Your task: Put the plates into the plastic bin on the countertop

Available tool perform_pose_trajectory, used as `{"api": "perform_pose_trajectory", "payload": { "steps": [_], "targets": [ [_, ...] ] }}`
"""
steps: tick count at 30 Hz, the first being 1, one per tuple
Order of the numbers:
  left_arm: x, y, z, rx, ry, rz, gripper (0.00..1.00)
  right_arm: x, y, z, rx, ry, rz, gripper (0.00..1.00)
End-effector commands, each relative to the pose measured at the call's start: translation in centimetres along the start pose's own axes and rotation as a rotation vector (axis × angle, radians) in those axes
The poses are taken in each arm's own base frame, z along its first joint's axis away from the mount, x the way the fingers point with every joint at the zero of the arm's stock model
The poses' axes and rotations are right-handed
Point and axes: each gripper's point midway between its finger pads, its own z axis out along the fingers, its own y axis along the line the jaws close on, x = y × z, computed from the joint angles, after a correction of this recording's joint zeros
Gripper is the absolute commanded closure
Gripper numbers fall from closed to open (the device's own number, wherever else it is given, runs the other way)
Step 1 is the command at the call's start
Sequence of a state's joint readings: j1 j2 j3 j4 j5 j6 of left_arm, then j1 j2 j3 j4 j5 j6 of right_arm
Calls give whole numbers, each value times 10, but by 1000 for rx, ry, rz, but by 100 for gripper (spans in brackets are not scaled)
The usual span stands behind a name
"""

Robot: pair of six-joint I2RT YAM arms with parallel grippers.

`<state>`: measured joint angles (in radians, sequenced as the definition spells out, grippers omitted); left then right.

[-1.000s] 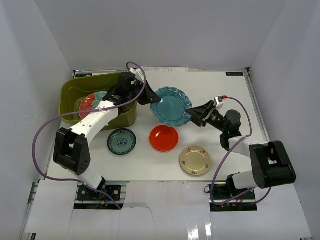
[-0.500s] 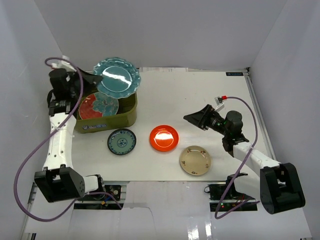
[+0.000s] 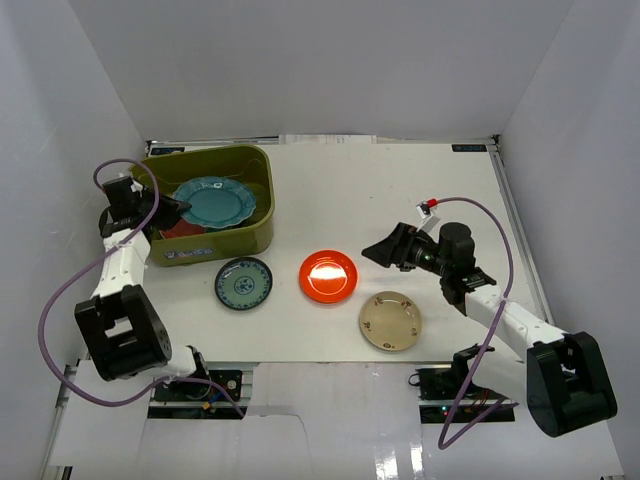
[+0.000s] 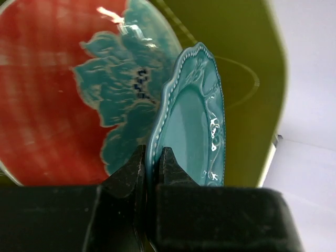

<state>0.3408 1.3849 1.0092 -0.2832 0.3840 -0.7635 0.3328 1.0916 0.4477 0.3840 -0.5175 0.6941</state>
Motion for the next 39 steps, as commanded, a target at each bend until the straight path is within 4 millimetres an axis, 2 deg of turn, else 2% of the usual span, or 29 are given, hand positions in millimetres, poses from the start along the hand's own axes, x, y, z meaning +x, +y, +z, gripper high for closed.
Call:
{"api": "perform_pose_trajectory", "payload": {
  "steps": [1,4,5,6,7,9,10,12,14,16,17,18,22,23,26,27,29,30,31,33,34,35,38,39],
  "targets": [
    [-39,-47,-6,178,-119,45,100,-13,6,1,1,-27,-77,15],
    [-39,-36,9,147,-103,48,100,-9,1,0,21,-19,-80,15],
    [-40,-33,12,134,-104,60,96,-9,0,-1,23,-19,-81,15],
    [-42,-31,13,122,-108,63,90,-7,-1,-1,29,-14,-79,15],
    [-44,-27,16,103,-120,68,75,-7,0,-3,31,-14,-82,15],
    [-45,-22,19,84,-124,80,59,-6,-1,-4,38,-13,-85,15],
    [-45,-20,21,78,-125,84,47,-6,-2,-5,45,-13,-87,15],
    [-43,-13,27,62,-110,85,39,-5,-2,-6,48,-12,-85,15],
    [-41,-10,29,57,-103,85,25,-6,-1,-7,50,-17,-86,15],
    [-41,-11,28,55,-102,89,14,-6,-2,-8,56,-18,-87,15],
    [-46,-13,27,53,-118,94,4,-3,-4,-9,68,-7,-89,15],
    [-47,-13,23,41,-123,92,2,-3,-5,-10,74,-5,-90,15],
    [-64,-19,5,1,-209,98,2,-2,-5,-13,84,-4,-93,15],
    [-69,-15,0,-29,-246,95,2,-1,-6,-13,87,-1,-90,15],
    [-75,-28,-24,-4,-309,117,2,-2,-10,-13,111,-4,-97,15],
    [-68,-39,-36,35,-310,132,2,-2,-14,-14,132,-4,-107,16],
    [-52,-53,-49,92,-289,153,4,-3,-16,-15,145,-4,-118,19],
    [-29,-60,-51,121,-237,173,6,-2,-17,-16,149,3,-121,22],
    [-20,-72,-68,157,-243,195,7,-2,-15,-16,144,3,-124,25],
    [15,-75,-79,173,-170,225,10,-1,-13,-17,133,12,-131,37],
    [34,-81,-94,193,-136,252,14,1,-12,-18,131,17,-131,41],
    [39,-77,-102,181,-128,250,17,2,-13,-18,134,22,-133,41],
    [67,-76,-126,197,-77,265,23,9,-16,-21,141,30,-132,50],
    [87,-61,-129,126,1,248,25,14,-19,-23,147,36,-127,54]
  ]
}}
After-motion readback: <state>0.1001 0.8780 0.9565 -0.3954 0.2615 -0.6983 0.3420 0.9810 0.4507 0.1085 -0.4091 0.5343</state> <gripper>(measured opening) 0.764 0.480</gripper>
